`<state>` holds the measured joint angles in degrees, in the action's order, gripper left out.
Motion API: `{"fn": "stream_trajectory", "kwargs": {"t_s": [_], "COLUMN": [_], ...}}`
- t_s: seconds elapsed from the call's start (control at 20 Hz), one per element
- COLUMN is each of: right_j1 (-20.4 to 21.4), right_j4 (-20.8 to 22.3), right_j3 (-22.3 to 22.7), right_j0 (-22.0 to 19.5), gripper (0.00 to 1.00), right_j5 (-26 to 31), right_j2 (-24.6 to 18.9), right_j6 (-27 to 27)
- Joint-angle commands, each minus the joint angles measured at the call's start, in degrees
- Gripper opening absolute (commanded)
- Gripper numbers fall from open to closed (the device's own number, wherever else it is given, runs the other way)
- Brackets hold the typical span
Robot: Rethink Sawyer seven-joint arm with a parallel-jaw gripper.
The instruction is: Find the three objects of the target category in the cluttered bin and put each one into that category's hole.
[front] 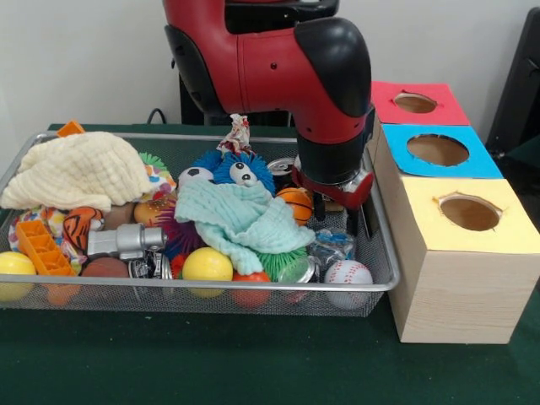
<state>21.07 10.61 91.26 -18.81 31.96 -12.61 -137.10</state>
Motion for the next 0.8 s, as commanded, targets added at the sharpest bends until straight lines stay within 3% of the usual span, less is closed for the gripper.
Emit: {"fn": "stream_trajectory", "kwargs": {"t_s": [0.05,0.2,0.45,0.8], "right_j1": [-7.8,-11.2,-9.4,-9.8], "right_j4": [-1.5,-1.5,-2.2,-1.4], "right_j3": [-3.4,-5.4,-2.2,-2.5], "right_j0": [-0.4,-0.5,-0.1,-0.5], "gripper": [1.0,1.0,1.0,1.0], "right_j5": [-7.0,-10.7,-14.4,-17.8], "right_j2": [-1.7,-2.4,-2.9,-3.5], "right_j6": [-4.1,-4.2,-5.9,-5.6]}}
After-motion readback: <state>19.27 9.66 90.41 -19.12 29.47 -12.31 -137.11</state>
